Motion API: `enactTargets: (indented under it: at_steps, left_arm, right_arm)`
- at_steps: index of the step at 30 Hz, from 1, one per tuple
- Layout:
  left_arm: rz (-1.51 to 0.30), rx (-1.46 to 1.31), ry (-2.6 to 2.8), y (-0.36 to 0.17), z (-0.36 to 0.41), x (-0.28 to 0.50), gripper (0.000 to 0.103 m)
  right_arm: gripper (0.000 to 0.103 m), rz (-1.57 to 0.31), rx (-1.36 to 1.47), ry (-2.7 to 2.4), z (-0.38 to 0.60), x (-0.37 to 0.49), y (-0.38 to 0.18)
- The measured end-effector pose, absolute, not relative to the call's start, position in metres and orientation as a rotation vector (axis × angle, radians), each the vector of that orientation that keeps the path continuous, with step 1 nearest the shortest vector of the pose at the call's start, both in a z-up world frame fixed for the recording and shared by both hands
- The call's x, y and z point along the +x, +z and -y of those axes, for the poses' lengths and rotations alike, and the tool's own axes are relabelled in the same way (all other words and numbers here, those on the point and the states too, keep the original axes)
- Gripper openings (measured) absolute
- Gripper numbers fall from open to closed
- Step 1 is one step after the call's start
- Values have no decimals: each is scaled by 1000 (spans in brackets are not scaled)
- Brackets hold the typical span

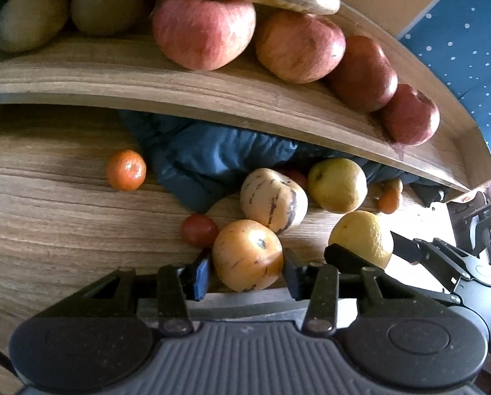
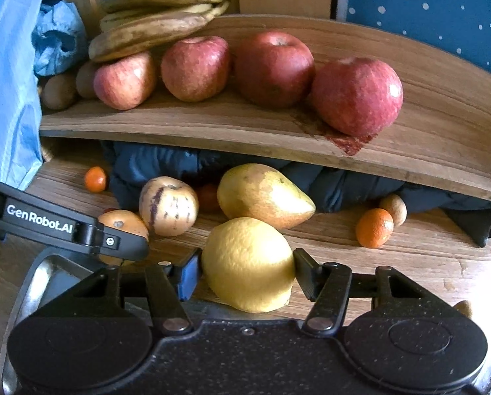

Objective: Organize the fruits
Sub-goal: 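Grasp the orange-yellow round fruit with the left tool while the right tool grasps the yellow lemon, then carry the round fruit with the left tool while the right tool carries the lemon over the tray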

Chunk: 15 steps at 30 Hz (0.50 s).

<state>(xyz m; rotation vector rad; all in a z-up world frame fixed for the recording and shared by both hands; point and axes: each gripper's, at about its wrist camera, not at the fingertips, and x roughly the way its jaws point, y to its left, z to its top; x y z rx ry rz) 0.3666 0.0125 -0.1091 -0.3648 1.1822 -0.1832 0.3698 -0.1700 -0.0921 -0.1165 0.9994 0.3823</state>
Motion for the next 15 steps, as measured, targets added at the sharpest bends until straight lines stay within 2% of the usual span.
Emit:
enactTargets:
  at_steps: [15]
  left_arm:
    - [-1115, -377, -209, -87, -25, 342, 48]
  right_arm:
    - [61, -962, -101, 372, 164, 339, -61]
